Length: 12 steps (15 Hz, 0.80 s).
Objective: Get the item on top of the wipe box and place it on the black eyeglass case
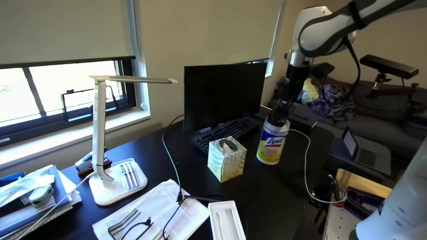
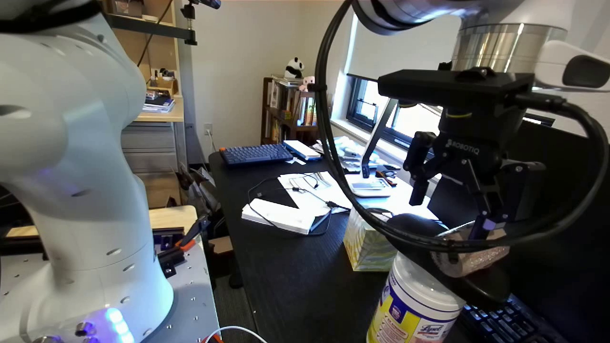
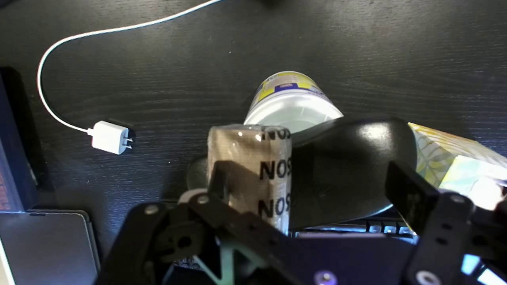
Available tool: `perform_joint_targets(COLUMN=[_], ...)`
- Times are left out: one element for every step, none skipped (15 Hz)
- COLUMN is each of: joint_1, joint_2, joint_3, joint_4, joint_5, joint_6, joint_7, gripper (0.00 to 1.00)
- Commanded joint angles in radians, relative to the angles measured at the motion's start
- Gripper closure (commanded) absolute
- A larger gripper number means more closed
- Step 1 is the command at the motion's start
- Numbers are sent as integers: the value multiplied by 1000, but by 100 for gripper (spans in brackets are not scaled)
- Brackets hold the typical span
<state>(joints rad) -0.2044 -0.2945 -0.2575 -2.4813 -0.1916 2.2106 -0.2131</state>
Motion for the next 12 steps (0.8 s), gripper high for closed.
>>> perform_joint_targets(joint_1=[-3, -3, -3, 0, 1, 4, 7, 11, 16, 24, 32, 39], joint_2=[-9, -9, -9, -9, -8, -4, 0, 3, 4, 2, 1, -2], joint_3=[10, 11, 12, 12, 14, 17, 22, 28, 35, 40, 46, 57], joint_4=[-16, -16, -16, -14, -14, -13, -13, -14, -14, -16, -17, -20], joint_5=[13, 13, 13, 21, 23, 27, 27, 26, 27, 34, 38, 41], joint_6=[19, 19, 18, 13, 15, 15, 15, 20, 20, 22, 25, 28], joint_7=[11, 12, 13, 11, 14, 15, 21, 26, 32, 34, 36, 48], gripper=[0, 0, 0, 0, 0, 0, 0, 0, 0, 0, 0, 0])
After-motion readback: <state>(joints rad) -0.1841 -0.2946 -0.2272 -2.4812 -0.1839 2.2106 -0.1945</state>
